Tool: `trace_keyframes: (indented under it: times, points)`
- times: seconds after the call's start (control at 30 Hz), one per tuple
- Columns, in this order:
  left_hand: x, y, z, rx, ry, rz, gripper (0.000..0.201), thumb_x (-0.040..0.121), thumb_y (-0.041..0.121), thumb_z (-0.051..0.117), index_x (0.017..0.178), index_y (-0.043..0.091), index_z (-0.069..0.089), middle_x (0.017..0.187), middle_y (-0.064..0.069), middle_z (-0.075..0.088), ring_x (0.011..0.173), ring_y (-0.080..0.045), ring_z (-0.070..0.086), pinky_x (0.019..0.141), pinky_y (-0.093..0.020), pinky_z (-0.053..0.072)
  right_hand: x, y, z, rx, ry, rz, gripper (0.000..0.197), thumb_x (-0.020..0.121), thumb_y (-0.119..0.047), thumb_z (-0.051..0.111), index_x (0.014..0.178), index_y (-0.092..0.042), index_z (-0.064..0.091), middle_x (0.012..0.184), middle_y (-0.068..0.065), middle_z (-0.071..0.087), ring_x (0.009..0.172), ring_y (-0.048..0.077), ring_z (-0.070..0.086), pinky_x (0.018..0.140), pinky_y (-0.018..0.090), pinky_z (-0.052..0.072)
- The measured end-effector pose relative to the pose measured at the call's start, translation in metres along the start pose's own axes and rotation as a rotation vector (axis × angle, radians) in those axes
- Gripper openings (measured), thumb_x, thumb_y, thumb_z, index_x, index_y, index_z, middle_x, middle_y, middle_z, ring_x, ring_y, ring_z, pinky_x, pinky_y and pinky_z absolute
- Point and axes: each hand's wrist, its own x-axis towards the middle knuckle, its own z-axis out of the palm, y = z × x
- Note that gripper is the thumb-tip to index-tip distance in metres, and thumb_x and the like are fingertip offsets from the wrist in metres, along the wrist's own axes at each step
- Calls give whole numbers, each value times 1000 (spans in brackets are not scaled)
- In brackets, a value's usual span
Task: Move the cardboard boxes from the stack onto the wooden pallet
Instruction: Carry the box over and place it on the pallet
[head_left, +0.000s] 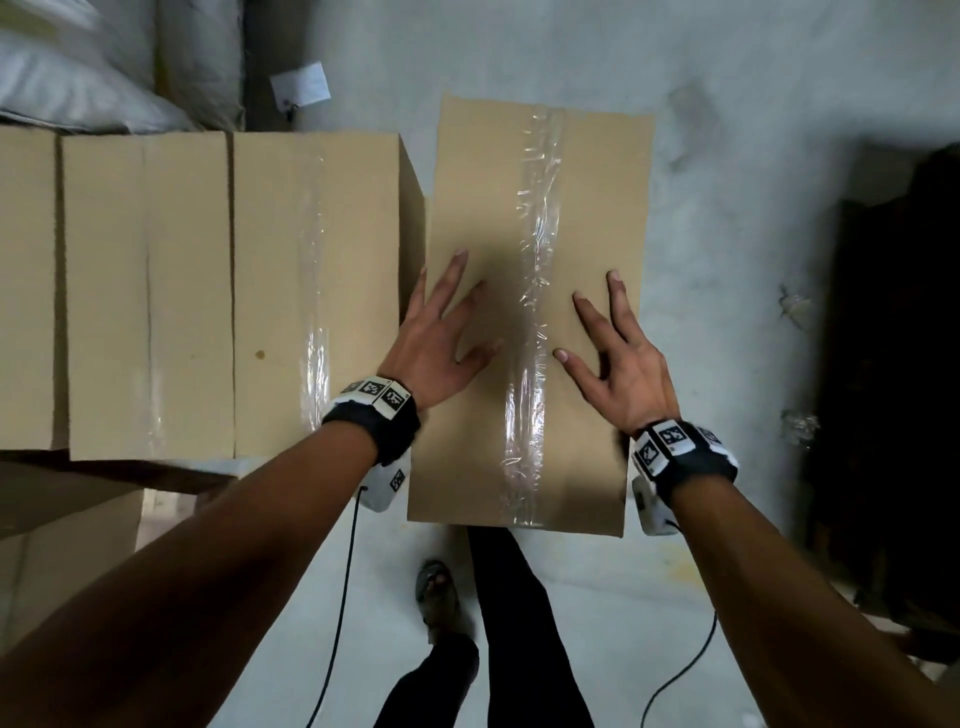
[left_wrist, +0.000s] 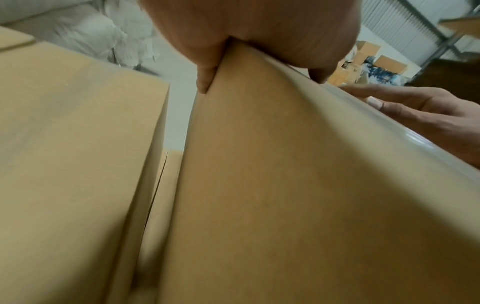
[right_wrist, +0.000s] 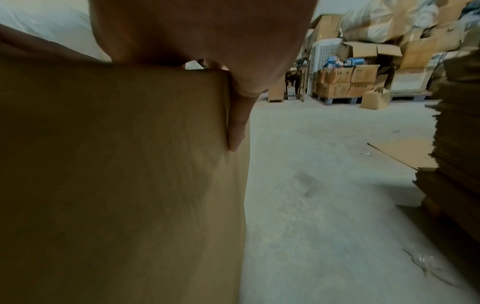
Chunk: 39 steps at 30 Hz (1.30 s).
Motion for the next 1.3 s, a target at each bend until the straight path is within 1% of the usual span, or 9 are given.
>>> trace_keyframes:
  times: [0.07, 0.27, 0.4, 0.53, 0.7, 0.8, 0.97, 1.1, 1.3]
  points:
    - [-22, 20, -20, -1, 30, 24, 76, 93, 48, 69, 157, 17, 41, 176, -2, 1, 159, -39, 14, 124, -61, 23, -22, -17, -22, -9, 21, -15, 67, 100, -59, 62, 159, -37, 41, 176, -11, 6, 92, 30, 73, 81, 45, 62]
    - [-118, 81, -87, 10, 65, 70, 80, 95, 43, 66, 164, 25, 29, 176, -2, -8, 162, -29, 3, 129, -58, 9, -111, -85, -84, -11, 67, -84, 66, 99, -59, 62, 159, -37, 42, 176, -13, 5, 104, 33, 71, 82, 47, 61]
    - [-211, 125, -130, 19, 120, 58, 76, 102, 54, 59, 165, 25, 28, 175, 1, -9, 162, -21, 2, 130, -54, 6, -188, -135, -118, -15, 52, -161, 66, 99, -58, 63, 159, -39, 41, 175, -15, 3, 119, 29, 68, 90, 48, 60]
    - [-307, 163, -160, 12, 183, 11, 76, 101, 60, 54, 165, 30, 27, 175, 8, -9, 162, -21, 5, 130, -55, 11, -264, -182, -142, -16, 44, -242, 66, 100, -59, 61, 159, -40, 39, 175, -17, 3, 138, 23, 56, 99, 48, 57]
    - [-413, 197, -186, -45, 272, -86, 72, 100, 62, 55, 163, 39, 29, 173, 20, -8, 162, -18, 6, 130, -54, 13, -336, -238, -163, -60, 60, -342, 63, 100, -63, 58, 157, -43, 41, 174, -22, 5, 138, 19, 56, 98, 45, 57]
    - [-463, 208, -195, -91, 339, -160, 68, 99, 63, 55, 160, 44, 33, 171, 26, -6, 161, -25, 9, 127, -59, 19, -361, -270, -172, -85, 58, -408, 62, 99, -67, 56, 155, -44, 43, 173, -24, 9, 138, 17, 55, 100, 44, 56]
    - [-539, 224, -213, -95, 523, -242, 65, 99, 55, 60, 159, 38, 40, 172, 23, 1, 160, -10, 13, 128, -51, 21, -378, -322, -185, -88, -5, -596, 63, 97, -67, 55, 154, -43, 45, 173, -21, 13, 143, 15, 50, 108, 41, 50]
    - [-588, 237, -223, -102, 618, -362, 67, 97, 59, 59, 159, 42, 38, 170, 29, 1, 160, -14, 14, 129, -51, 21, -384, -356, -187, -80, -62, -735, 64, 97, -69, 55, 155, -44, 44, 173, -21, 13, 145, 15, 48, 111, 44, 49]
    - [-674, 271, -231, -39, 849, -499, 64, 97, 47, 67, 156, 30, 48, 173, 13, 16, 157, -4, 18, 129, -46, 20, -403, -418, -183, -47, -166, -969, 65, 96, -72, 53, 155, -47, 41, 172, -23, 12, 146, 12, 46, 113, 38, 44]
